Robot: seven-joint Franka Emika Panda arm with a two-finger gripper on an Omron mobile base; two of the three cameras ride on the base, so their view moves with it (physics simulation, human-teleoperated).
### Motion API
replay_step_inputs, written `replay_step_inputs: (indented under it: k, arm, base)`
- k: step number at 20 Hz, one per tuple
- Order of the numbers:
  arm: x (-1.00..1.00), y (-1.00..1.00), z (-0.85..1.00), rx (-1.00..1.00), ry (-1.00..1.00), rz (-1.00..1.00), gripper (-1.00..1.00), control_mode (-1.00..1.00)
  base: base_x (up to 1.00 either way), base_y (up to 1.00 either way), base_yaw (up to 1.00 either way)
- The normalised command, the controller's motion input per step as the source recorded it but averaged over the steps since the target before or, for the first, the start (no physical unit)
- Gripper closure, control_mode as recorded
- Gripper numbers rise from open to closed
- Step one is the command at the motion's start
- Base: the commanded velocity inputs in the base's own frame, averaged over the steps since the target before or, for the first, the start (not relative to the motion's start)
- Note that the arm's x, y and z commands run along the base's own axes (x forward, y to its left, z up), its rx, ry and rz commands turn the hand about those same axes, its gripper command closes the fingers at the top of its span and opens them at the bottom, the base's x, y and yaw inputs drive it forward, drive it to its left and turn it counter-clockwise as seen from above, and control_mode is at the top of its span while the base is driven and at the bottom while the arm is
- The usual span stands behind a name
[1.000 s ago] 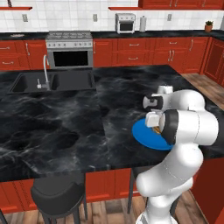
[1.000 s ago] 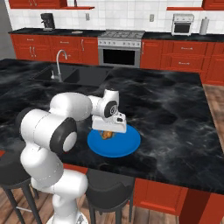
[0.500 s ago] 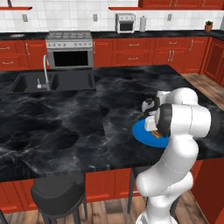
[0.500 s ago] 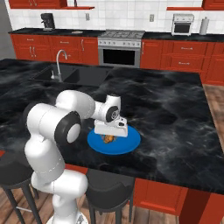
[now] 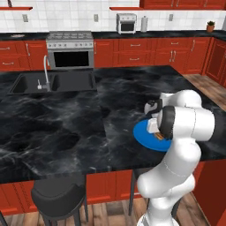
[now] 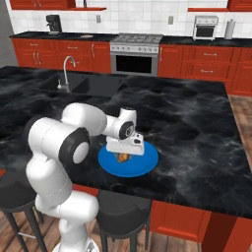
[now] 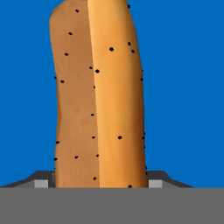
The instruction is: Move the hot dog bun to the plate on the dining table and place the condiment next to that plate. Then navigate to the fridge and take the sausage and place it on the plate as well.
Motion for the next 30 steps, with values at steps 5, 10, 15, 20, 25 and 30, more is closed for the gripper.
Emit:
replay_step_inputs:
  k: [5, 10, 15, 20, 25, 30]
  arm:
    - [-0.59, -0.05, 0.08, 0.0, -0.17, 0.0, -1.0, -1.0]
    - [-0.51, 0.02, 0.25, 0.0, -0.19, 0.0, -1.0, -1.0]
    - [-0.47, 0.07, 0.46, -0.02, -0.3, 0.0, -1.0, -1.0]
    - [-0.8, 0.04, 0.6, -0.04, -0.43, 0.0, -1.0, -1.0]
    - [-0.85, 0.12, 0.65, -0.06, -0.4, 0.0, -1.0, -1.0]
    - [-0.85, 0.11, 0.72, -0.06, -0.39, 0.0, -1.0, -1.0]
  base:
    - [0.0, 0.0, 0.0]
    - [0.0, 0.0, 0.0]
    - [0.0, 0.0, 0.0]
    - [0.0, 0.0, 0.0]
    - [0.0, 0.0, 0.0]
    - [0.0, 0.0, 0.0]
